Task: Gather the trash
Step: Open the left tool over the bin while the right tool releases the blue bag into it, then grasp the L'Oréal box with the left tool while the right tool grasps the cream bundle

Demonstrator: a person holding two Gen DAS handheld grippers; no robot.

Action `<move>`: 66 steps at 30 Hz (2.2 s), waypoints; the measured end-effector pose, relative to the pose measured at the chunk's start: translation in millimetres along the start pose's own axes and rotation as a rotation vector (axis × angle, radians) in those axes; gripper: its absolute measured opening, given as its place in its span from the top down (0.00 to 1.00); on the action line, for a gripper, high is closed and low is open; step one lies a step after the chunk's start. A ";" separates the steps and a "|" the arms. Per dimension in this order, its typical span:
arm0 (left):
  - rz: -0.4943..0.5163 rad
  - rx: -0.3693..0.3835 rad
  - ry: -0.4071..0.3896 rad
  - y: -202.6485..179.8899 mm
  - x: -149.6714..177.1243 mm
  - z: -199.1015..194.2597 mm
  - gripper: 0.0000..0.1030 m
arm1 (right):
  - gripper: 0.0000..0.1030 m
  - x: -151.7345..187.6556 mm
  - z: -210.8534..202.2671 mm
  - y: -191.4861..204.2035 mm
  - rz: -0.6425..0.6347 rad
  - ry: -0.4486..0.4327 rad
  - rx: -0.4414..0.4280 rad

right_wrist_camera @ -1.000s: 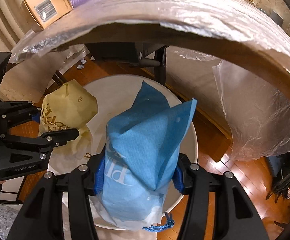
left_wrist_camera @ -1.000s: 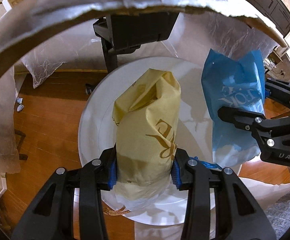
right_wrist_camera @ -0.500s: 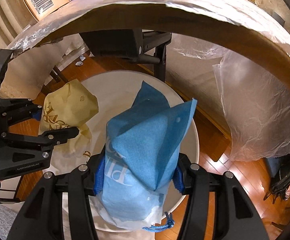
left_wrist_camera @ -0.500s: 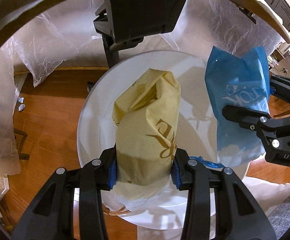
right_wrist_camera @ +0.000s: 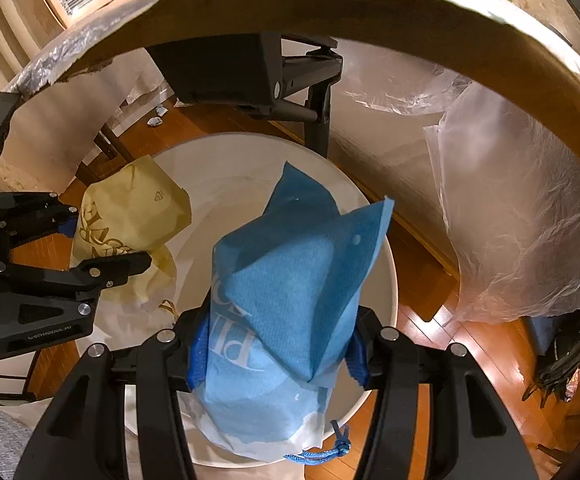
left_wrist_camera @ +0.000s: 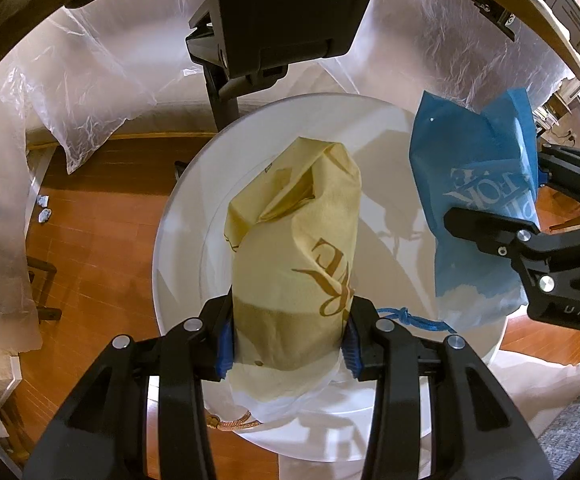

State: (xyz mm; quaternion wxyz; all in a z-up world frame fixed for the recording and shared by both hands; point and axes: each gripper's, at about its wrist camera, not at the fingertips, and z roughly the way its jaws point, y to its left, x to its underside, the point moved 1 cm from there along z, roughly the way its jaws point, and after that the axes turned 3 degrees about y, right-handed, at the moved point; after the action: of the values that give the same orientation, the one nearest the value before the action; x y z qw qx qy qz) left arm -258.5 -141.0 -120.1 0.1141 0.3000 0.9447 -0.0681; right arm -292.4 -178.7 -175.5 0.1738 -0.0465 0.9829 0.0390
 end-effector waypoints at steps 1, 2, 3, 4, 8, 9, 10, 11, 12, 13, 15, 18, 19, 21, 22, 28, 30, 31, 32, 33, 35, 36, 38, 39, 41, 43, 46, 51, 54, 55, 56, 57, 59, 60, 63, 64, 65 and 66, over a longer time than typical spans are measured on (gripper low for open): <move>0.004 0.009 -0.010 -0.3 0.4 -1.3 0.58 | 0.46 -0.3 0.6 0.4 -0.003 0.001 -0.005; 0.009 0.015 -0.031 -0.9 0.7 -4.0 0.54 | 0.45 -0.4 0.2 0.5 -0.006 -0.003 -0.013; 0.010 -0.002 -0.057 -1.7 0.5 -7.3 0.47 | 0.31 -0.5 -1.3 0.2 -0.005 -0.011 -0.020; 0.007 -0.025 -0.071 -2.1 0.1 -9.6 0.30 | 0.17 -0.4 -4.2 -0.5 0.000 -0.027 -0.019; -0.014 -0.004 -0.088 1.9 -0.5 -14.6 0.25 | 0.15 0.9 -11.4 -3.8 0.010 -0.040 -0.016; -0.020 0.001 -0.086 3.0 0.0 -15.2 0.25 | 0.15 1.3 -14.0 -4.5 0.011 -0.043 -0.016; -0.024 0.005 -0.084 4.1 1.3 -17.0 0.25 | 0.15 2.5 -18.9 -5.8 0.012 -0.049 -0.019; -0.024 0.009 -0.086 4.7 2.8 -20.0 0.25 | 0.15 3.5 -23.3 -7.1 0.012 -0.055 -0.019; -0.024 0.011 -0.091 5.0 4.7 -24.3 0.25 | 0.15 5.7 -34.4 -9.1 0.010 -0.072 -0.018; -0.026 0.011 -0.100 5.7 8.0 -31.7 0.25 | 0.15 7.3 -43.2 -9.9 0.007 -0.087 -0.021; -0.030 0.017 -0.119 8.9 12.3 -45.7 0.25 | 0.15 9.7 -69.0 -12.3 -0.004 -0.134 -0.021; -0.042 0.044 -0.177 12.4 18.5 -81.5 0.25 | 0.15 6.7 -111.5 -10.5 -0.042 -0.229 -0.003; -0.048 0.054 -0.213 13.6 19.2 -99.6 0.20 | 0.13 4.2 -125.1 -9.4 -0.054 -0.268 0.007; -0.069 0.056 -0.320 17.4 17.5 -136.1 0.06 | 0.05 -4.4 -156.5 -7.0 -0.074 -0.391 0.041; -0.081 0.050 -0.378 20.0 16.9 -150.8 0.01 | 0.04 -10.0 -169.8 -6.0 -0.079 -0.460 0.063; -0.178 -0.051 -0.567 40.0 -8.6 -181.5 0.01 | 0.04 -71.4 -182.8 -4.7 -0.094 -0.594 0.106; -0.198 0.006 -0.531 49.3 -22.0 -172.5 0.01 | 0.04 -97.2 -175.6 -6.6 -0.122 -0.588 0.111; -0.211 0.018 -0.527 51.0 -23.9 -170.1 0.01 | 0.04 -106.5 -172.6 -7.6 -0.125 -0.582 0.105; -0.224 0.024 -0.525 54.3 -26.2 -168.1 0.01 | 0.04 -121.0 -166.3 -9.2 -0.120 -0.557 0.095; -0.236 0.025 -0.518 57.2 -30.4 -164.4 0.01 | 0.04 -132.8 -160.1 -9.1 -0.115 -0.535 0.086; -0.251 0.017 -0.499 56.0 -36.3 -159.2 0.01 | 0.04 -152.5 -148.4 -6.4 -0.092 -0.504 0.088; -0.262 0.011 -0.486 56.9 -39.1 -154.7 0.01 | 0.04 -159.7 -141.9 -5.7 -0.077 -0.490 0.086; -0.270 0.001 -0.475 54.6 -40.9 -149.8 0.01 | 0.04 -180.2 -124.9 -7.2 -0.034 -0.448 0.048; -0.275 -0.008 -0.475 54.5 -42.6 -147.7 0.01 | 0.04 -188.9 -117.7 -9.2 -0.013 -0.436 0.026; -0.274 -0.024 -0.479 54.4 -45.8 -145.5 0.01 | 0.04 -199.5 -107.3 -11.9 0.024 -0.415 0.007; -0.270 -0.043 -0.478 54.8 -50.6 -143.5 0.01 | 0.04 -210.7 -92.9 -16.5 0.074 -0.382 -0.011; -0.269 -0.071 -0.484 56.2 -54.9 -142.1 0.01 | 0.04 -222.3 -75.7 -22.6 0.138 -0.347 -0.052; -0.270 -0.071 -0.476 61.3 -61.4 -136.8 0.11 | 0.13 -235.2 -53.3 -28.6 0.189 -0.312 -0.072; -0.267 -0.059 -0.462 63.2 -64.4 -133.1 0.17 | 0.18 -238.9 -46.4 -29.3 0.193 -0.302 -0.081; -0.264 -0.053 -0.462 63.4 -65.0 -132.6 0.19 | 0.19 -239.8 -44.8 -28.9 0.192 -0.302 -0.079; -0.262 -0.053 -0.462 63.5 -65.8 -132.1 0.20 | 0.20 -240.9 -44.6 -28.8 0.190 -0.303 -0.078; -0.258 -0.058 -0.461 63.4 -66.2 -131.7 0.20 | 0.21 -241.7 -43.5 -27.7 0.185 -0.303 -0.075; -0.249 -0.061 -0.457 61.8 -66.1 -130.9 0.25 | 0.25 -244.3 -41.7 -26.0 0.176 -0.299 -0.069; -0.247 -0.058 -0.452 62.0 -66.7 -129.8 0.26 | 0.27 -244.7 -40.8 -25.3 0.174 -0.297 -0.068; -0.246 -0.049 -0.448 62.9 -68.1 -127.5 0.26 | 0.33 -244.4 -40.4 -24.6 0.172 -0.294 -0.082; -0.246 -0.047 -0.449 62.9 -67.8 -127.4 0.26 | 0.37 -244.3 -40.3 -25.1 0.176 -0.293 -0.091; -0.248 -0.044 -0.449 63.5 -67.8 -127.2 0.26 | 0.39 -244.4 -40.0 -25.9 0.180 -0.295 -0.098; -0.250 -0.036 -0.450 64.2 -67.4 -127.1 0.26 | 0.45 -244.2 -40.7 -26.4 0.181 -0.298 -0.105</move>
State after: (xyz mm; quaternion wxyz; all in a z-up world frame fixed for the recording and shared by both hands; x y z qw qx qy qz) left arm -189.8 -101.0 15.9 0.3173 0.1562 0.9263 -0.1298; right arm -75.0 -189.7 -54.7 0.3107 0.0396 0.9430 0.1123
